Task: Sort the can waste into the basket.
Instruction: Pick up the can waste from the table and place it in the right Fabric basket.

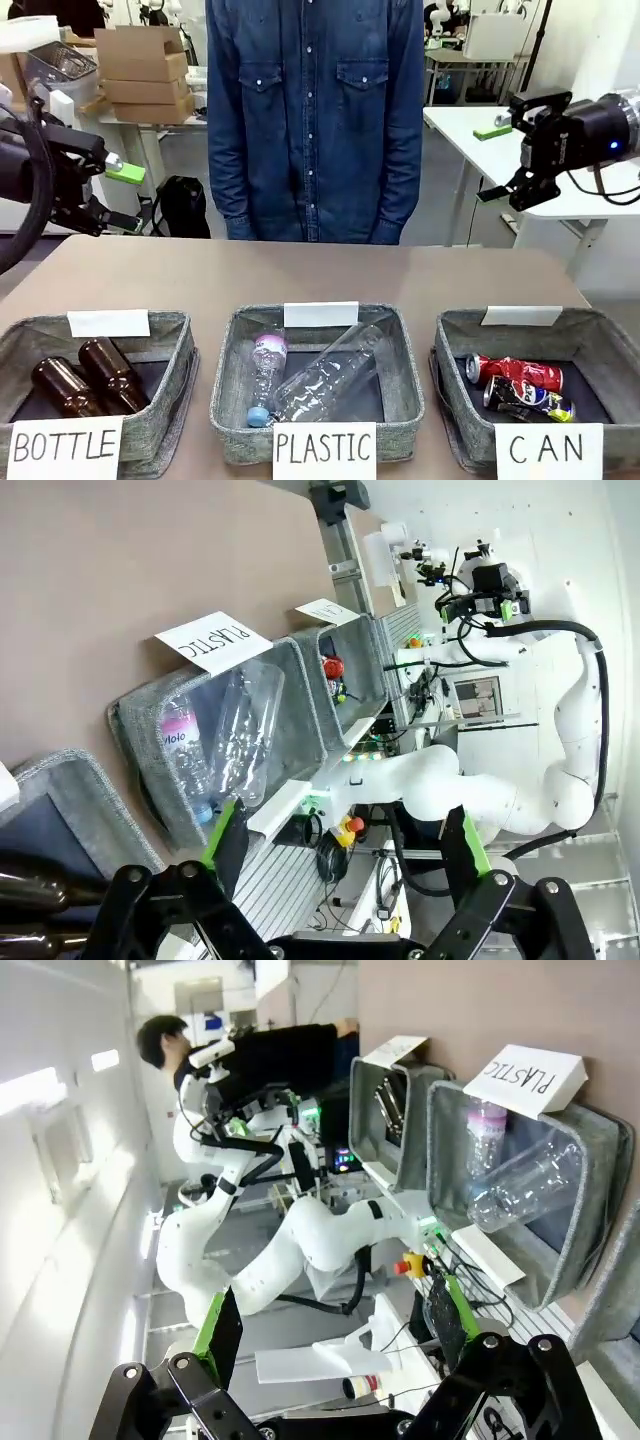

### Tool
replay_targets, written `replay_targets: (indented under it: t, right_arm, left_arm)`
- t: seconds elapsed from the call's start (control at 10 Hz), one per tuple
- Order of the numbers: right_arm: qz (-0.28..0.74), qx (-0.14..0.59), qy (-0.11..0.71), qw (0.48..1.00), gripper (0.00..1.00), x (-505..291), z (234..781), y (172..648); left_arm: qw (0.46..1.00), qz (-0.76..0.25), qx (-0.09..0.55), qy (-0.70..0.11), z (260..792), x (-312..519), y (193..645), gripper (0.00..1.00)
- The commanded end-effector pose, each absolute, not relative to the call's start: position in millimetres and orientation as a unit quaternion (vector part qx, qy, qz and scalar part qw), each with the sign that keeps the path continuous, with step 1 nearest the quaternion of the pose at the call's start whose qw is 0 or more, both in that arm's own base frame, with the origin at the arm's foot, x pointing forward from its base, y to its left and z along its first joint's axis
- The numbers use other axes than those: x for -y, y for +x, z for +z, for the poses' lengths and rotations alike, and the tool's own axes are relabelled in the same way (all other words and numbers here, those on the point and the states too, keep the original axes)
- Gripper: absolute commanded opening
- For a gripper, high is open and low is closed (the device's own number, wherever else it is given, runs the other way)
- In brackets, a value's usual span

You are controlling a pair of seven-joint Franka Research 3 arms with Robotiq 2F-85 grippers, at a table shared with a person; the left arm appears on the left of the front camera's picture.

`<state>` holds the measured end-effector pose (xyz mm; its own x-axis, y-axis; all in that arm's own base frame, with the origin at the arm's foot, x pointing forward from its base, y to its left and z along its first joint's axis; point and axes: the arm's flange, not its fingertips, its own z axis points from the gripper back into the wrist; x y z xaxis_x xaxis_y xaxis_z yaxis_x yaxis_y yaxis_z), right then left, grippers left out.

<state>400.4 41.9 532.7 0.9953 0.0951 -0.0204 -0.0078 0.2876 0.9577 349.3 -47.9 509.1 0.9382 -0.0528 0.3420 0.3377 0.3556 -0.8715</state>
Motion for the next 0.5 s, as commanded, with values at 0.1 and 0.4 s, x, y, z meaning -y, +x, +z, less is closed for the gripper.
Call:
replay_targets:
  t: [0.1,0.4]
  right_arm:
    - [0.041,-0.028,0.602,0.797,1.00,-36.0,531.9,401.0]
    - [0.041,-0.028,0.602,0.797,1.00,-36.0,531.9,401.0]
  left_arm:
    - [0.813,-0.124,0.127,-0.554,512.2,47.5,347.5,1.00]
    - [0.813,-0.124,0.127,-0.554,512.2,47.5,347.5,1.00]
